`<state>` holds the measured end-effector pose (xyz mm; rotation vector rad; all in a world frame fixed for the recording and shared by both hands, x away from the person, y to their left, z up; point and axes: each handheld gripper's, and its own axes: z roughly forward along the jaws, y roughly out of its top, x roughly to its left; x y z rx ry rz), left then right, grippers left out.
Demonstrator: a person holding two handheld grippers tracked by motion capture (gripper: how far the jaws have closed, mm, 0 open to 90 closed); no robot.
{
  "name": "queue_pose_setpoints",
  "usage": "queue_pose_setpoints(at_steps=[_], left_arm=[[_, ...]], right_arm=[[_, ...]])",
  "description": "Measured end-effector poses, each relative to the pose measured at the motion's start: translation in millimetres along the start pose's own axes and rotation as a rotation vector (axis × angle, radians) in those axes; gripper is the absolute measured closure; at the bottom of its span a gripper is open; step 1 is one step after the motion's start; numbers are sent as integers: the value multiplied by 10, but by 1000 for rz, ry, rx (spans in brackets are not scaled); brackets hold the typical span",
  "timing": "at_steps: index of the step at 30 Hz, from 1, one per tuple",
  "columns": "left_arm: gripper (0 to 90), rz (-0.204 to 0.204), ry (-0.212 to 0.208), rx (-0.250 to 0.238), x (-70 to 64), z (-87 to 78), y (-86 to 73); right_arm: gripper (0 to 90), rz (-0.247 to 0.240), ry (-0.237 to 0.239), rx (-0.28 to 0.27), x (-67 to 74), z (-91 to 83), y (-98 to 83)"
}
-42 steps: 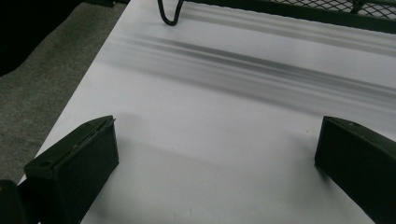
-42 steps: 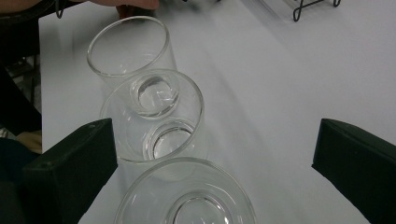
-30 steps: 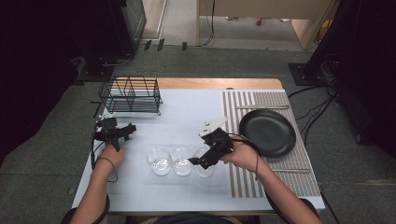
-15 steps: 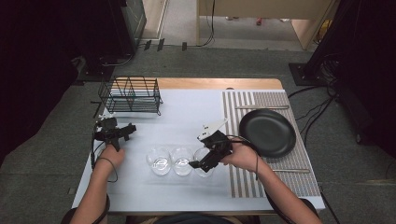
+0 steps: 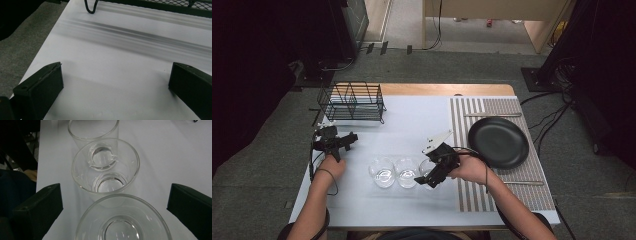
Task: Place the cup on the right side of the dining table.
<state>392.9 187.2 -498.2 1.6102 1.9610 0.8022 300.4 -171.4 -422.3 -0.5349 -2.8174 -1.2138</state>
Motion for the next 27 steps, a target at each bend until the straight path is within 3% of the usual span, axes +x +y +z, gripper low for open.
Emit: queue_pose_setpoints(at_steps=[14, 27], left_arm=[[0, 0, 0, 0, 0, 0, 0], [0, 0, 0, 0, 0, 0, 0]], right_arm=[[0, -16, 8, 38, -4, 46, -44], [4, -69, 8, 91, 19, 116, -100]])
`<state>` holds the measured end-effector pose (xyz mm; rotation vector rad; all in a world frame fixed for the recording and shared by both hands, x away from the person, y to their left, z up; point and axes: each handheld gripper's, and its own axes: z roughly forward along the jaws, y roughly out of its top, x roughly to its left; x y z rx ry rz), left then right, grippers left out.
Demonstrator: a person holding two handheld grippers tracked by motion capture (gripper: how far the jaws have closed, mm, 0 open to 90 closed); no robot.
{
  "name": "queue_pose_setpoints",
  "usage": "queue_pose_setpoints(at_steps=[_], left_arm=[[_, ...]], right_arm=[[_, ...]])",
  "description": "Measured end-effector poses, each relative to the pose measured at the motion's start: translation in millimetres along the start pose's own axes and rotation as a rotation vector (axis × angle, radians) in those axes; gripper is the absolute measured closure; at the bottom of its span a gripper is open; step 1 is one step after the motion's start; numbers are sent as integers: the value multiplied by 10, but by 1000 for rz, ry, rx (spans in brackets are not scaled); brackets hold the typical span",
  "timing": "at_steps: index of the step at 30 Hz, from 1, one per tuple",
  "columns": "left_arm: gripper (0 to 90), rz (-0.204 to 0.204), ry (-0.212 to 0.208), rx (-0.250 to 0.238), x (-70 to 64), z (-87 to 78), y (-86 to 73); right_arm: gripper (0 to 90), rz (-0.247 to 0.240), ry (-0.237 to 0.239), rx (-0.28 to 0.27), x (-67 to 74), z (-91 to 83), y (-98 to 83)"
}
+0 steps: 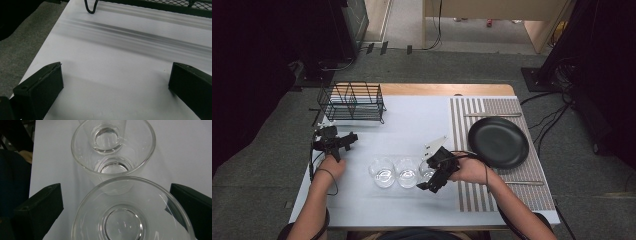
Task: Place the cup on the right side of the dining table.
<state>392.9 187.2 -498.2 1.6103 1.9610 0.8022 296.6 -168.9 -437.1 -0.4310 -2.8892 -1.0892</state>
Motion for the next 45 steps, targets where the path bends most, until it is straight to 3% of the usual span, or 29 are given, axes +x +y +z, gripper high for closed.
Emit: queue_pose_setpoints(at_steps=[3, 10, 27, 45], left_arm=[[0, 0, 0, 0, 0, 0, 0], [0, 0, 0, 0, 0, 0, 0], [0, 0, 0, 0, 0, 0, 0], [0, 0, 0, 0, 0, 0, 0]], right_arm=[[5, -6, -3, 6, 6, 6, -6], [140, -3, -51, 4, 0, 19, -11], [164, -29, -48, 45, -12, 56, -43], [185, -26, -46, 38, -22, 44, -50]])
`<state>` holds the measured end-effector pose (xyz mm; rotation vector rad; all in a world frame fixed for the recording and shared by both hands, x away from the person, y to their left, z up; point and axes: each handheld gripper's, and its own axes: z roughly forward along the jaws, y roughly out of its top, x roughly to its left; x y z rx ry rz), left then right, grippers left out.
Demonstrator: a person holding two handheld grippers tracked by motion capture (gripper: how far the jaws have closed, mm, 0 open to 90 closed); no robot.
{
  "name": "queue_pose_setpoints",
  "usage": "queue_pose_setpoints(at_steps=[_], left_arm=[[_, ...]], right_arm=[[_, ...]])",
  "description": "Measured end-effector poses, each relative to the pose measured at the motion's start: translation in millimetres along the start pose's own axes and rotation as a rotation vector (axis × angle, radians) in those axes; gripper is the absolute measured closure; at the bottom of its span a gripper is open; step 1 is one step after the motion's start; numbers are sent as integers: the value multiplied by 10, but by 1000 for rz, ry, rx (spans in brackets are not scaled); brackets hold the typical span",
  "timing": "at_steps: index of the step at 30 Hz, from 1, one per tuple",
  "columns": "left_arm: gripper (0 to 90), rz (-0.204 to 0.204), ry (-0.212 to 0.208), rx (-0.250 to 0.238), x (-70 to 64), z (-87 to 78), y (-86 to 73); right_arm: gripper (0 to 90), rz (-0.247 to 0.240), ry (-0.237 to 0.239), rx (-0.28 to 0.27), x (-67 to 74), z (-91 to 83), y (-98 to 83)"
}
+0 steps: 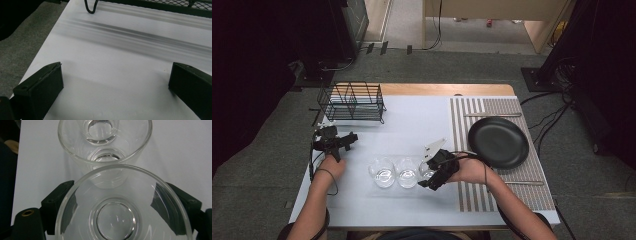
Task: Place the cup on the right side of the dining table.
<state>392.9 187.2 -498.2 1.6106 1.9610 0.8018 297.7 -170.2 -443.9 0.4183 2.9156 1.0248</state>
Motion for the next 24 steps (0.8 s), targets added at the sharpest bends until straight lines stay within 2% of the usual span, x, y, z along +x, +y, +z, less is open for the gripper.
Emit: queue_pose_setpoints(at_steps=[16, 24], left_arm=[[0, 0, 0, 0, 0, 0, 0], [0, 0, 0, 0, 0, 0, 0]], right_arm=[[186, 5, 9, -13, -10, -38, 13], [186, 8, -2, -12, -21, -73, 17]])
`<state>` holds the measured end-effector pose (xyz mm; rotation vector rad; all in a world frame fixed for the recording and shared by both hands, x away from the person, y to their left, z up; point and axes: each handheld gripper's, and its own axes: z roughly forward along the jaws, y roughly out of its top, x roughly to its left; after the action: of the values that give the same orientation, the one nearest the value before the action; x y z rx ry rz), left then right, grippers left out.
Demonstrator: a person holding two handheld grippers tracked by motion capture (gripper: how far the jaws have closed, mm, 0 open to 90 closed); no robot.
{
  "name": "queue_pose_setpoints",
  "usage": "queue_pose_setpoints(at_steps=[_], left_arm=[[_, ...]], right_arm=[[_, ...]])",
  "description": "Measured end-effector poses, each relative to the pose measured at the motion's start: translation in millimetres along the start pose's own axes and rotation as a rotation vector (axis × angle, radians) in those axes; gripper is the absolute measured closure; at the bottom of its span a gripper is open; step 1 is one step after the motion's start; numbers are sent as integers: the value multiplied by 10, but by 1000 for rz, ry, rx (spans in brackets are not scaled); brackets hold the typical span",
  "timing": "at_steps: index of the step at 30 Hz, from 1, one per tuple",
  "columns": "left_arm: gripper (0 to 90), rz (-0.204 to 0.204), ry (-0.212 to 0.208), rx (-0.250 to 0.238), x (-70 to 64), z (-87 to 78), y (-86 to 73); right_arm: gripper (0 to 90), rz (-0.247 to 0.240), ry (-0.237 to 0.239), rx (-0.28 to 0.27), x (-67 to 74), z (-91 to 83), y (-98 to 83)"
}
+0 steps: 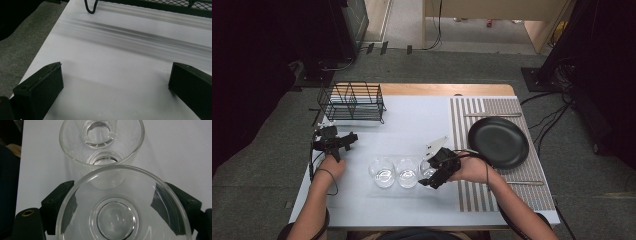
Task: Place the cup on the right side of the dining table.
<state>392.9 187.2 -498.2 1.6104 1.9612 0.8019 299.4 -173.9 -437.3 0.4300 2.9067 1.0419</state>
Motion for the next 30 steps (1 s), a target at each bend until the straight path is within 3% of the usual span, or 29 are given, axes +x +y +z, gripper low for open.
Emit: queue_pose_setpoints(at_steps=[30], left_arm=[[0, 1, 1, -1, -1, 1, -1]], right_arm=[[185, 68, -36, -11, -84, -48, -12]])
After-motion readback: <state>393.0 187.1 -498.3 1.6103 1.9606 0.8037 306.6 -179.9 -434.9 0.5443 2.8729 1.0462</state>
